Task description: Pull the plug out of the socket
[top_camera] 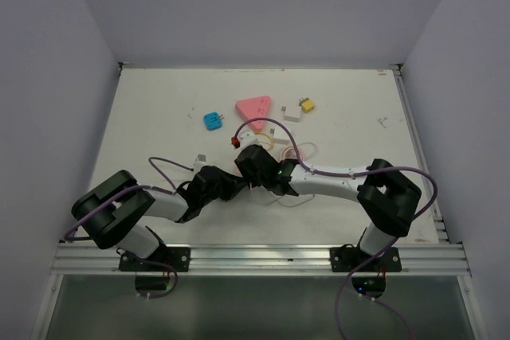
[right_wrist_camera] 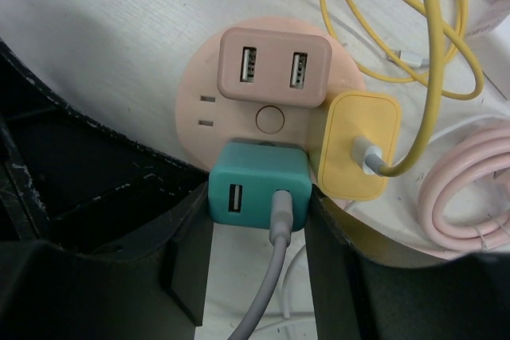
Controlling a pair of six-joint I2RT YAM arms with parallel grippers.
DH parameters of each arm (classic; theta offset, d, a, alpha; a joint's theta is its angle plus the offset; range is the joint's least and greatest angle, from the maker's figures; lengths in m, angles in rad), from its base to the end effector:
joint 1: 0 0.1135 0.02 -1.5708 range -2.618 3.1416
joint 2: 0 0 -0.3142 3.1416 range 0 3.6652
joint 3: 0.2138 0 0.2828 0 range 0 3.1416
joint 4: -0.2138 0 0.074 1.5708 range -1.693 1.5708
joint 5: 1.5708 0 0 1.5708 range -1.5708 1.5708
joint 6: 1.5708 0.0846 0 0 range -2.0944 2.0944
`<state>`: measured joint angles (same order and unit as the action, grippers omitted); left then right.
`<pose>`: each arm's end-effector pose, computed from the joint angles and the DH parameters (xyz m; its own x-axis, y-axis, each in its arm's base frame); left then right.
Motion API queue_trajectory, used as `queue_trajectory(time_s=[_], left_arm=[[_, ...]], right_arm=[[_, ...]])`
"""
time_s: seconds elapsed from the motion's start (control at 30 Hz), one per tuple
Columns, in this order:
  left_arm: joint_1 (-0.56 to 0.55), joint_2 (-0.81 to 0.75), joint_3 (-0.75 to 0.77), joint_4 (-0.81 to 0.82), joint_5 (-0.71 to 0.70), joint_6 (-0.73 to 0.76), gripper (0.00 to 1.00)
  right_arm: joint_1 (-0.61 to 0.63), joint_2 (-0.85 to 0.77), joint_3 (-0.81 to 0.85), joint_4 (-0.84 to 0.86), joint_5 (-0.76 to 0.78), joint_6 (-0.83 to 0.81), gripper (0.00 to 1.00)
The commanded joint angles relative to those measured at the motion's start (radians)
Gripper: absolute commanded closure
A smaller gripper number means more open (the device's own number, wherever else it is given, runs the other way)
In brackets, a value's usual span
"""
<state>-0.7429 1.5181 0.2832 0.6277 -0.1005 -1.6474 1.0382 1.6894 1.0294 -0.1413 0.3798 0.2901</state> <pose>0.2128 -0.1839 0.0959 -0.5784 -0.8157 0.0058 -0.4659 0.3245 -0.8232 0.2395 0.3446 0.1939 -0.5409 -0.3944 -0.7429 -0.5368 0.8418 -0.0561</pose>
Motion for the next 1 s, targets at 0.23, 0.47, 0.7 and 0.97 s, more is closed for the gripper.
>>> queue_trajectory(time_s=[0.23, 0.47, 0.7, 0.97], left_arm=[[0.008, 0.07, -0.038, -0.369, -0.005, -0.028, 1.0], [0.025, 0.08, -0.027, -0.382, 0.013, -0.029, 1.0], [0.025, 0.096, -0.01, -0.402, 0.013, -0.026, 1.0], [0.025, 0.076, -0.004, -0.424, 0.018, -0.023, 1.0]], right_arm=[[0.025, -0.186, 0.055, 0.161, -0.206, 0.058, 1.0], [0.016, -0.252, 0.038, 0.192, -0.203, 0.041, 1.0], [0.016, -0.261, 0.07, 0.195, -0.211, 0.044, 1.0], [0.003, -0.292, 0.061, 0.14, -0.153, 0.052, 1.0]])
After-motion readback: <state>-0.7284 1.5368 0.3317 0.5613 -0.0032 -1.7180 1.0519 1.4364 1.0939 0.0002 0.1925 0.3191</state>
